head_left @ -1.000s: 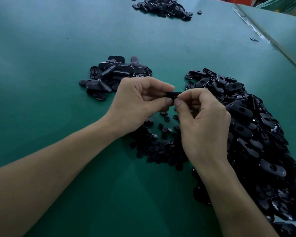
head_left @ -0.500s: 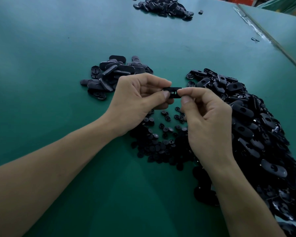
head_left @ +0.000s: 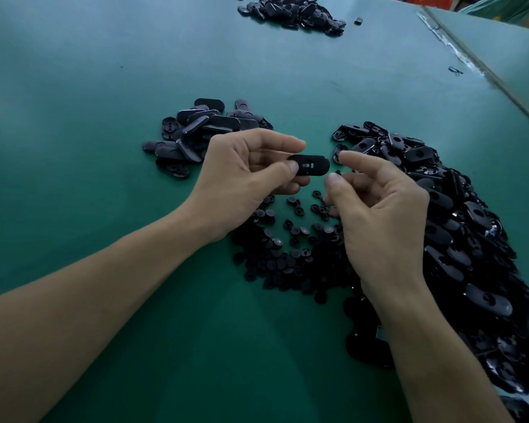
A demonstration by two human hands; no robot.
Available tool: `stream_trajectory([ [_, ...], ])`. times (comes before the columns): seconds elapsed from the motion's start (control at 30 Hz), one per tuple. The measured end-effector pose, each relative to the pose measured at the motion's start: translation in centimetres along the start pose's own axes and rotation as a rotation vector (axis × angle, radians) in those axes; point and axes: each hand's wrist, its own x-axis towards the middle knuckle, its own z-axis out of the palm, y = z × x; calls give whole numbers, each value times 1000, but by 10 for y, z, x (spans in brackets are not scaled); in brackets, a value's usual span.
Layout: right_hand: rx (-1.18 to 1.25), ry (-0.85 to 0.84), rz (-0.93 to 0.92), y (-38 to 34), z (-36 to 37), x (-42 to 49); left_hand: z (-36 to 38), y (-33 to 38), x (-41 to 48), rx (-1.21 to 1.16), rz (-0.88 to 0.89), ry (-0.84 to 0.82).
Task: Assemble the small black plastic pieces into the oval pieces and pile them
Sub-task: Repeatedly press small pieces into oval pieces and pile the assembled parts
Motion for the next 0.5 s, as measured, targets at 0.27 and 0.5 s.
stream_trajectory([
  [0.27,15,-25,3,1,0,0,0,-1,-1,66,42,-19],
  [0.5,51,-86,-44,-2,1,-1,1,-3,-1,165,67,-69],
])
